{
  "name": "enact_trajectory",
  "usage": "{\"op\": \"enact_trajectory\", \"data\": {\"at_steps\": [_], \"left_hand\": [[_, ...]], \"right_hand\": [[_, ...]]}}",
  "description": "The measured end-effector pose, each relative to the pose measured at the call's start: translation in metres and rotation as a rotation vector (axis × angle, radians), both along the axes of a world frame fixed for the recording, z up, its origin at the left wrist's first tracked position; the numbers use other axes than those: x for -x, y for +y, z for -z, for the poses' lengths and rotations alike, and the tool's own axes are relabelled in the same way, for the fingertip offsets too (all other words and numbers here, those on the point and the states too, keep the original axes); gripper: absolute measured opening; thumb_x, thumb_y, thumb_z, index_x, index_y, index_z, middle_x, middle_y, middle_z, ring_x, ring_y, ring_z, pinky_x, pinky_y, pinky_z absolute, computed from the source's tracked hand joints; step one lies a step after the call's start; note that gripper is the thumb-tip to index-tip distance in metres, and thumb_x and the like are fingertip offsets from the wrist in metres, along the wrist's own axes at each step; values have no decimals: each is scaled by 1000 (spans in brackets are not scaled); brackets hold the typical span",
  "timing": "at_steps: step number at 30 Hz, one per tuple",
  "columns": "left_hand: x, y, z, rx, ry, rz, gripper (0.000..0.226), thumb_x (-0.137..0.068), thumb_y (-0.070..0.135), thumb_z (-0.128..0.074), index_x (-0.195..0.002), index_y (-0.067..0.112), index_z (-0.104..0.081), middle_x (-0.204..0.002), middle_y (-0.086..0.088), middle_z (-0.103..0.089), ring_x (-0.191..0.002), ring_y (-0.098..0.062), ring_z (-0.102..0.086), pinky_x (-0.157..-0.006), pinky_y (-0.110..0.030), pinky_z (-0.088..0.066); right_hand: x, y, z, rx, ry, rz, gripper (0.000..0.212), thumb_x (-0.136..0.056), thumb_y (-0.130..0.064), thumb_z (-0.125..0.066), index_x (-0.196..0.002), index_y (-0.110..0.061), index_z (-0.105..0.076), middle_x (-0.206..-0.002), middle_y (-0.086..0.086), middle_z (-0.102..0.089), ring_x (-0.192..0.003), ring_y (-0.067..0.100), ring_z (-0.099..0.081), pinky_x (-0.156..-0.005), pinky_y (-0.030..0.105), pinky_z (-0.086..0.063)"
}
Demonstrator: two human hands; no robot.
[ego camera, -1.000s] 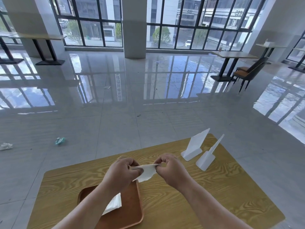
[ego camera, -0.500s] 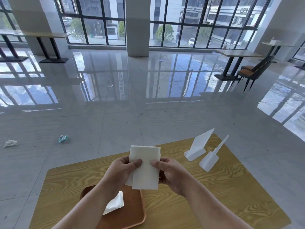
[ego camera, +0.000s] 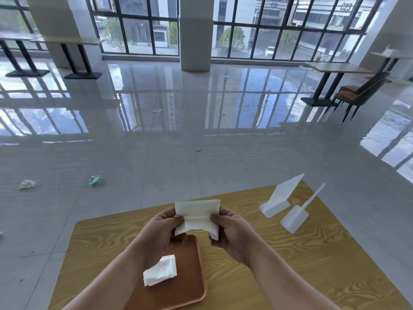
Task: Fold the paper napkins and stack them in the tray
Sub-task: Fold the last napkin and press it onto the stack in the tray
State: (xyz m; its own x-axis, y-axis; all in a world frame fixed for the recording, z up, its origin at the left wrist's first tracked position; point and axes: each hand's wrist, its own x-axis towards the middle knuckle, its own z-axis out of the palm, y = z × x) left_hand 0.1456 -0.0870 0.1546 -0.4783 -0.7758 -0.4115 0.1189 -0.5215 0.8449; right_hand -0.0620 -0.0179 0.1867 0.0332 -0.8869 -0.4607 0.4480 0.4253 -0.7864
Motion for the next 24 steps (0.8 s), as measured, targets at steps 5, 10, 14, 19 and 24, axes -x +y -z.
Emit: {"op": "enact_trajectory", "data": {"at_steps": [5, 10, 14, 19, 24], "left_hand": [[-15, -7, 14, -1, -98, -33, 33, -92, 17, -52, -101, 12, -83, -101, -17, -81, -84, -28, -78, -70, -37, -61], [-26, -6, 28, 31, -155, -30, 36, -82, 41, -71, -103, 14, -83, -96, -7, -81, -82, -22, -76, -72, -37, -63], [-36, -6, 47, 71, -180, -98, 43, -86, -14, -71, -121, 12, -69, -105, -23, -74, -80, -26, -78, -64, -32, -62], [-51, -7, 82, 108, -376, -185, 31, -85, -4, -80, -107, 17, -75, -90, -10, -81, -80, -23, -76, -72, -35, -61], [-73, -11, 118, 134, -550, -160, 15, -90, 21, -79, -78, 29, -77, -72, 6, -76, -68, -11, -68, -66, -32, -55]], "right_hand": [[-8, -8, 12, -16, 1, 16, 35, -103, -6, -43, -93, -8, -77, -87, 17, -69, -64, 23, -62, -57, 35, -52], [-20, -16, 39, -53, 117, -71, 18, -98, -10, -61, -113, -11, -69, -104, 15, -68, -77, 23, -64, -63, 36, -52], [-33, -24, 67, -66, 257, -74, 46, -90, 9, -63, -126, -20, -64, -124, 26, -67, -90, 29, -68, -70, 37, -57], [-52, -35, 104, -130, 286, -22, 34, -92, 5, -66, -120, -14, -65, -106, 15, -77, -80, 21, -77, -67, 33, -61], [-68, -45, 137, -207, 407, -33, 6, -94, -8, -69, -96, -7, -74, -81, 9, -77, -71, 23, -69, -66, 36, -58]]}}
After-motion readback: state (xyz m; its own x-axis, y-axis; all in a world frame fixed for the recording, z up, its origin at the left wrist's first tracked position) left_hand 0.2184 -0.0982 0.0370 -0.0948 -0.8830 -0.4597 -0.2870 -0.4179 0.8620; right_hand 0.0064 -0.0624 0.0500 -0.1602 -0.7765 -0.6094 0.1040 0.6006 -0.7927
